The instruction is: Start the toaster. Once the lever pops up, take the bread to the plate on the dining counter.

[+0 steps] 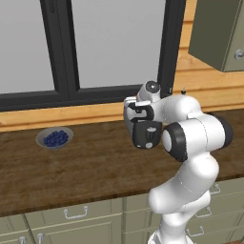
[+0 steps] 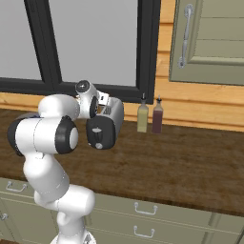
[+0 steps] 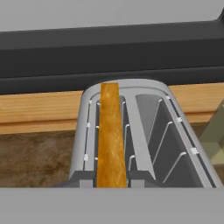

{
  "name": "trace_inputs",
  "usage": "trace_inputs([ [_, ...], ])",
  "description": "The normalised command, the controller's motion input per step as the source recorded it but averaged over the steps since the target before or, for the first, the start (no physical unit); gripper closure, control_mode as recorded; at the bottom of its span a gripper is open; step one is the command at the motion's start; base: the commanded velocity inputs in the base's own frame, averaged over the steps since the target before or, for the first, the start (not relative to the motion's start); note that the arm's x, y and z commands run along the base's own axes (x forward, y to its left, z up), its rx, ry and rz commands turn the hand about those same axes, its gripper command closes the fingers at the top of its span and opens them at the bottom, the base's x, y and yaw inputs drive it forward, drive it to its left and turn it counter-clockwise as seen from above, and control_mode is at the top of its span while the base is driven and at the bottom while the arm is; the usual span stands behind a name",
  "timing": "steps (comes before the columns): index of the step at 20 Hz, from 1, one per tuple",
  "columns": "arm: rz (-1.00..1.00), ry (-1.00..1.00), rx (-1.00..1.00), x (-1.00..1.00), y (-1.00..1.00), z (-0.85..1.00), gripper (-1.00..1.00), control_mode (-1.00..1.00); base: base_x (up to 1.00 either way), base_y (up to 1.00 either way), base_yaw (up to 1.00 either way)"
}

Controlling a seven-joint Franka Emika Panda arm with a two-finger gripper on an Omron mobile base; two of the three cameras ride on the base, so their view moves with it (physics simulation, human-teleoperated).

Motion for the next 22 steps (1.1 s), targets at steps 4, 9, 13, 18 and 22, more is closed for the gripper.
trace_inputs([
  [4,0.00,0.00,0.00,0.00,0.00,0.00,1.00,-1.00,0.00,0.00,0.00],
  [9,0.00,0.00,0.00,0.00,0.00,0.37,1.00,-1.00,0.00,0.00,0.00],
  [13,0.00,0.01,0.00,-0.01,0.00,0.88,1.00,-1.00,0.00,0.00,0.00],
  [18,-0.01,0.05,0.00,-0.37,0.00,1.00,1.00,-1.00,0.00,0.00,0.00],
  [22,-0.01,0.06,0.00,-0.78,-0.09,0.81,1.00,-1.00,0.00,0.00,0.00],
])
